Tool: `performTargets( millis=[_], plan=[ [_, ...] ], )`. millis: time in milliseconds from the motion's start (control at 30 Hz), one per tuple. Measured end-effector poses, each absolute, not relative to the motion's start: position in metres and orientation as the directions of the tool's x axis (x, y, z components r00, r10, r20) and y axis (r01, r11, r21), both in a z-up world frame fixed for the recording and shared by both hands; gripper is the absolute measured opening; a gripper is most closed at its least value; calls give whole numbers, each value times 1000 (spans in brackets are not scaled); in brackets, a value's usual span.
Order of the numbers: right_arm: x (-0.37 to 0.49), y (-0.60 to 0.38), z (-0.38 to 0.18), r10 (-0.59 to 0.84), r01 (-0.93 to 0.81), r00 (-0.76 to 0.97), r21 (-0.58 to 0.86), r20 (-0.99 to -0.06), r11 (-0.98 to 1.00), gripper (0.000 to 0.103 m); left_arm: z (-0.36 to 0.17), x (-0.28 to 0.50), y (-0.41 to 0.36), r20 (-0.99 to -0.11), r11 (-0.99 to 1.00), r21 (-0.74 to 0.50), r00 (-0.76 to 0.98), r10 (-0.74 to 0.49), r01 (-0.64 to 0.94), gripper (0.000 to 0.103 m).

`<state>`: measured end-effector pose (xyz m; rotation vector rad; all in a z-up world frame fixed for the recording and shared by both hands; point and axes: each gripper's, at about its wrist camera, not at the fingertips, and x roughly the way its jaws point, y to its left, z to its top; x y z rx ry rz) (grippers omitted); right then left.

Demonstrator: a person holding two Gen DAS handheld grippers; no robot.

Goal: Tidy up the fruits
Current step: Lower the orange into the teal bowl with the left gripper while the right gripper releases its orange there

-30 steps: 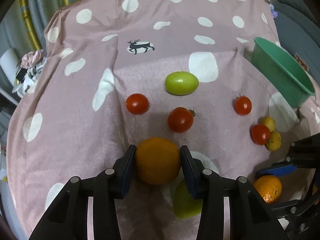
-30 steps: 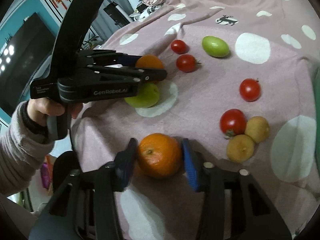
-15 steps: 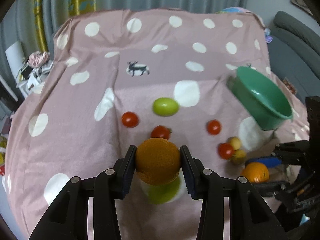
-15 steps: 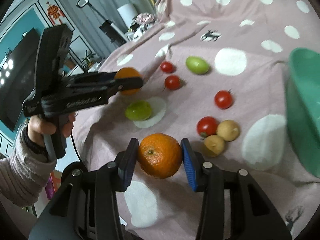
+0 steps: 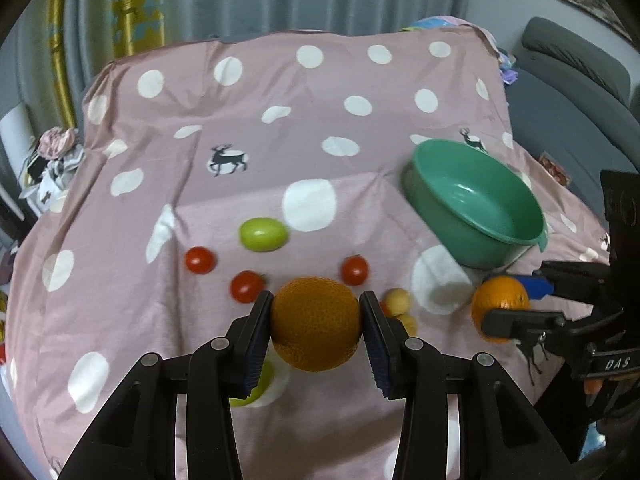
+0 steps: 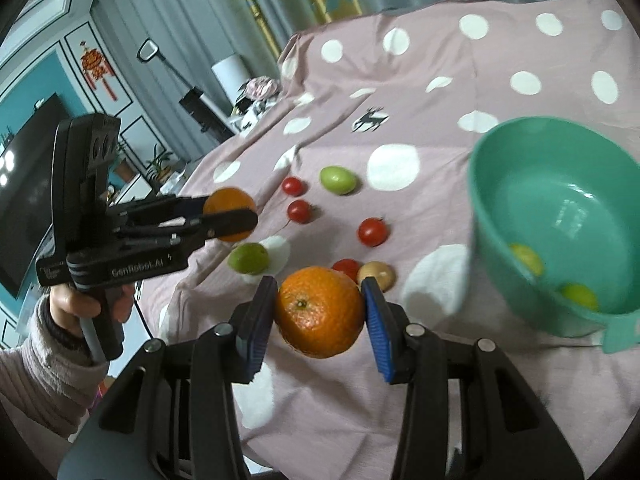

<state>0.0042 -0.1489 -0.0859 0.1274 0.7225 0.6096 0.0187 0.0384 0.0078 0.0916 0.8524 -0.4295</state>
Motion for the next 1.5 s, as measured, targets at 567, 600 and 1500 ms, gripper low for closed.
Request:
performTargets(
  millis=[567,600,1500],
  plan=[
    [2,-233,-70,473,-334,734,347,-487,876,44,29,31,-32,-709,851,-105,561,-427,515,44],
    [2,-238,-70,468,-327,740,349,-484,878,44,30,33,-37,-707,845,-105,559,-434,524,44],
    [22,-298,-86,347,-177,792,354,-503,918,44,9,68,-143,-742,743,-48,474,-474,667,44]
  ],
)
